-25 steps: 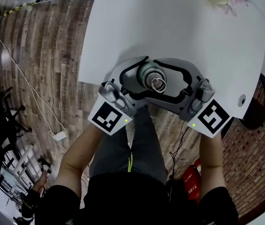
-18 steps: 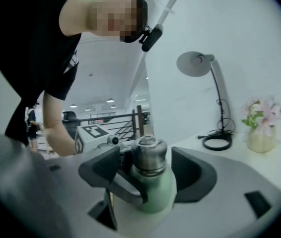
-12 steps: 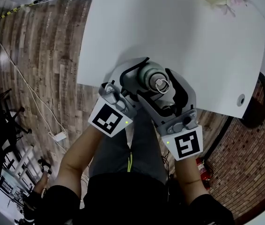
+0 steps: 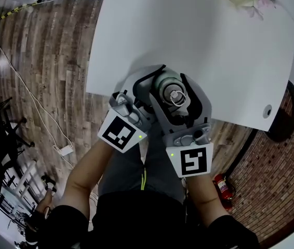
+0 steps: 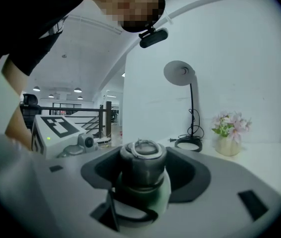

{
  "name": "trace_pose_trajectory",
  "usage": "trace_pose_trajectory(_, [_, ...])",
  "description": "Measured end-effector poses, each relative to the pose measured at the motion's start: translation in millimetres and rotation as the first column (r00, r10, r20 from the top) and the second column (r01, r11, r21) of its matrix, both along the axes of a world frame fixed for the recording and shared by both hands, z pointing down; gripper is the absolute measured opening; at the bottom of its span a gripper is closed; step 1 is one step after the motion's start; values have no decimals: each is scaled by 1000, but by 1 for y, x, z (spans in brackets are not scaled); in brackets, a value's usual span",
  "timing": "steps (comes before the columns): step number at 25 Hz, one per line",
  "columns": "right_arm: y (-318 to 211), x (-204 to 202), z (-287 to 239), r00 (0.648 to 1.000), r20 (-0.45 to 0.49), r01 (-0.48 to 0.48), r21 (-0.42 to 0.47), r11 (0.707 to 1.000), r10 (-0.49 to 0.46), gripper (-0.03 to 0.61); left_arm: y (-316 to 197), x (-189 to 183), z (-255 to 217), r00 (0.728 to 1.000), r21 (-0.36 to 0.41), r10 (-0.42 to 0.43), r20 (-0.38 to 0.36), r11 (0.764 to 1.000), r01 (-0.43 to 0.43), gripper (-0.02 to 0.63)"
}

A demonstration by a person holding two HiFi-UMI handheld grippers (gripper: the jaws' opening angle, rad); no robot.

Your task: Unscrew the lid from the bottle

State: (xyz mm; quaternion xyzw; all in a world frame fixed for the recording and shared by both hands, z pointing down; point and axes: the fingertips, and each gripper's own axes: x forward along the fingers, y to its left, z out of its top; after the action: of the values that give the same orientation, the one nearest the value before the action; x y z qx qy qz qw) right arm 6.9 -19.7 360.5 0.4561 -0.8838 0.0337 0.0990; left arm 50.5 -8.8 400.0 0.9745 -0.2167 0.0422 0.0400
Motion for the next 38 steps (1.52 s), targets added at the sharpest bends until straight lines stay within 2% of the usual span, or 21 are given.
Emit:
trace_pose_trajectory(8, [3,-6,3,996,-25,90,6,996,-90,267,0,-1,0,1000,1,1,0,1000,-1,356])
trace_pose_trajectory(10, [5,-7,4,989,-34,145,-3,989,-145,267,0,-1,0,1000,-1,1,-1,1000,-1,356])
trace_pose_trajectory(12, [8,-8,6,969,-52,241,-10,970,-241,267,0,0,1,1000,-4,1,-1,1000,-1,356])
trace_pose_trajectory(14, [12,-11,7,918,-75,389,-17,921,-389,267,-1,0,1,1000,-4,2,-1,1000,-2,356])
trace_pose_trajectory(16, [19,-13,8,822,-96,561,-40,827,-562,267,-1,0,2,1000,-5,4,1,1000,-4,356])
trace_pose_trajectory(18, [22,-15,6,720,-86,685,-71,725,-688,268,-1,0,1,1000,-3,5,3,1000,-5,356])
trace_pose_trajectory(19, [22,-16,5,688,-77,717,-82,692,-722,267,-1,-1,0,1000,-2,4,2,1000,-4,356])
trace_pose_trajectory(21, [23,-17,4,662,-74,741,-89,666,-746,268,0,0,1,1000,-1,5,3,1000,-5,356])
trace_pose_trajectory(38, [18,-10,0,732,-43,678,-53,733,-680,268,-3,4,4,1000,-9,5,13,1000,-5,356])
